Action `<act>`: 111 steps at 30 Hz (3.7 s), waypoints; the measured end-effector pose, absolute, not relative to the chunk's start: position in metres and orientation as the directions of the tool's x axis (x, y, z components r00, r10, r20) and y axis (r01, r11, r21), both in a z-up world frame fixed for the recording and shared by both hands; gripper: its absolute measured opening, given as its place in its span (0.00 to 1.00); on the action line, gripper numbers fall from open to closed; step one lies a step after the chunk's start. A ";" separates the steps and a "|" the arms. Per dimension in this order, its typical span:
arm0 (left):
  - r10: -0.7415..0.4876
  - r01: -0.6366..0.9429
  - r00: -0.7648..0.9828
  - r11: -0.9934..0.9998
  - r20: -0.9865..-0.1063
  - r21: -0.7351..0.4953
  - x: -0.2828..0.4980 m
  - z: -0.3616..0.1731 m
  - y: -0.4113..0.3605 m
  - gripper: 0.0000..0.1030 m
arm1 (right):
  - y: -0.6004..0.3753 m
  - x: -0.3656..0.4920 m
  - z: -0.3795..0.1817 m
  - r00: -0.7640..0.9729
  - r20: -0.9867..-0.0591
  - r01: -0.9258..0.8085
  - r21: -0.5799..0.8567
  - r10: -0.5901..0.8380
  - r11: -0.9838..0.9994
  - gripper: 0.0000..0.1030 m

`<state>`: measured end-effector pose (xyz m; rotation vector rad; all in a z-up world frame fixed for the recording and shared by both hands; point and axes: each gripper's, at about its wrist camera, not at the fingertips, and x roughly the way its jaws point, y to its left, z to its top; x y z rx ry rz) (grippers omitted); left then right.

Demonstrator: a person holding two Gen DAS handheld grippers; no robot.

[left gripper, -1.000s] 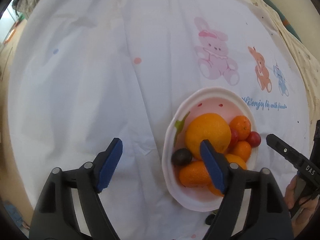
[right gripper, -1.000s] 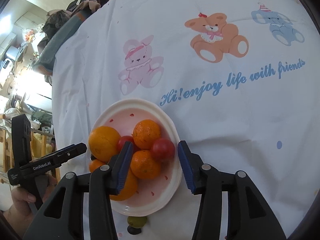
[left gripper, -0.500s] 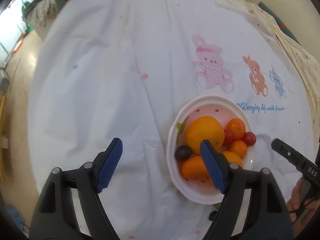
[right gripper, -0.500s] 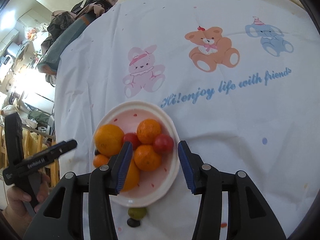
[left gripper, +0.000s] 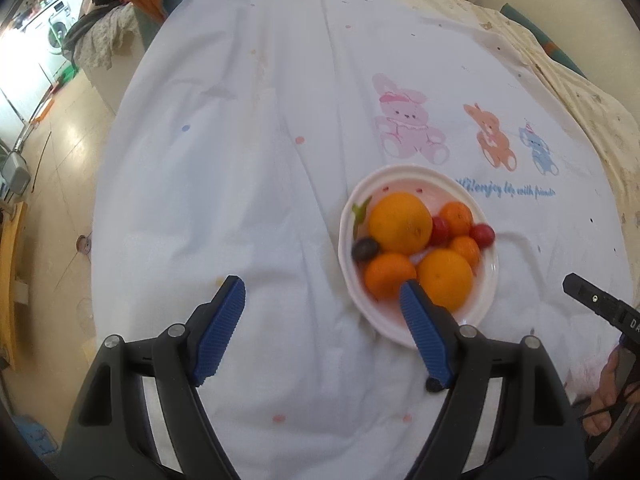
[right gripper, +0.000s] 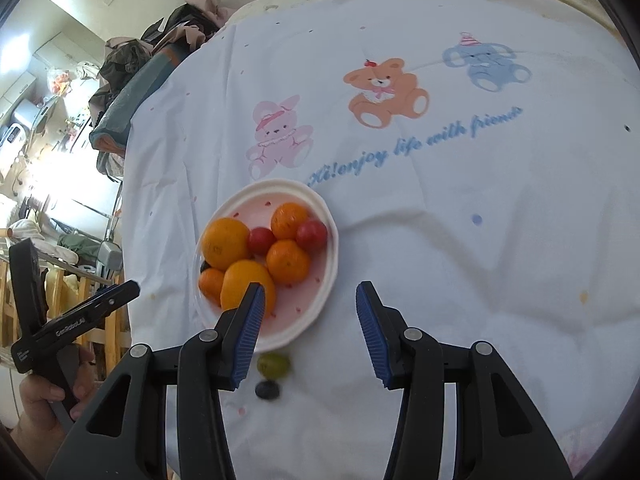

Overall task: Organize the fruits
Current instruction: 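Withdraw both grippers from the plate toward the lime, then grasp the green lime with the right gripper, then grasp the second black olive with the left gripper while the right gripper holds the lime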

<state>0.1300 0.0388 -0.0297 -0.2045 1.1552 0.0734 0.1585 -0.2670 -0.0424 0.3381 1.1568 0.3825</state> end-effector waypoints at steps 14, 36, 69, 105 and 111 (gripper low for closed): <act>-0.042 -0.127 0.486 0.985 -0.873 -0.119 0.074 -0.012 0.026 0.75 | -0.264 0.105 -0.039 0.370 -0.820 -0.120 0.425 0.438 0.897 0.49; -0.071 -0.125 0.433 0.982 -0.898 -0.138 0.047 -0.030 0.004 0.75 | -0.234 0.103 -0.082 0.188 -0.838 -0.109 0.500 0.512 0.859 0.49; -0.067 -0.198 0.325 0.970 -0.943 -0.137 0.065 -0.059 0.010 0.75 | -0.157 0.135 -0.141 0.034 -0.926 -0.227 0.360 0.377 0.905 0.30; -0.156 0.253 0.141 0.960 -0.978 -0.116 0.098 -0.128 -0.118 0.20 | -0.291 0.120 -0.078 0.181 -0.812 0.008 0.565 0.555 0.825 0.30; -0.164 0.233 0.166 0.965 -0.972 -0.123 0.092 -0.105 -0.110 0.19 | -0.286 0.122 -0.072 0.191 -0.803 -0.014 0.573 0.564 0.820 0.30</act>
